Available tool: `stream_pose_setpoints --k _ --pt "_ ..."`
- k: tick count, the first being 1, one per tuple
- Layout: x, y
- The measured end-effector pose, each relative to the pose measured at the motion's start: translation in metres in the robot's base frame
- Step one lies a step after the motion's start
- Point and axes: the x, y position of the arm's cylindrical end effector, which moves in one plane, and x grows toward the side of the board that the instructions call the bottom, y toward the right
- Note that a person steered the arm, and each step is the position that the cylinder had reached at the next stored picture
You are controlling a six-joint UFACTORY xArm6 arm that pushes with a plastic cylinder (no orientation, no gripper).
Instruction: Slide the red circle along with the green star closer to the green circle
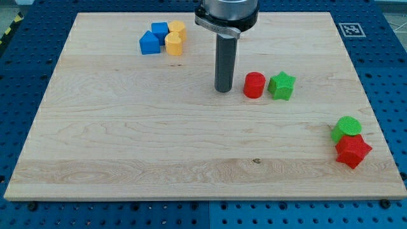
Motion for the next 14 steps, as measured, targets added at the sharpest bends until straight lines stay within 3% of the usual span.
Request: stream_pose_setpoints --k 6,11,14 --pt "0.0 0.069" --pt "-0.044 0.143" --pt "-0.058 0.147"
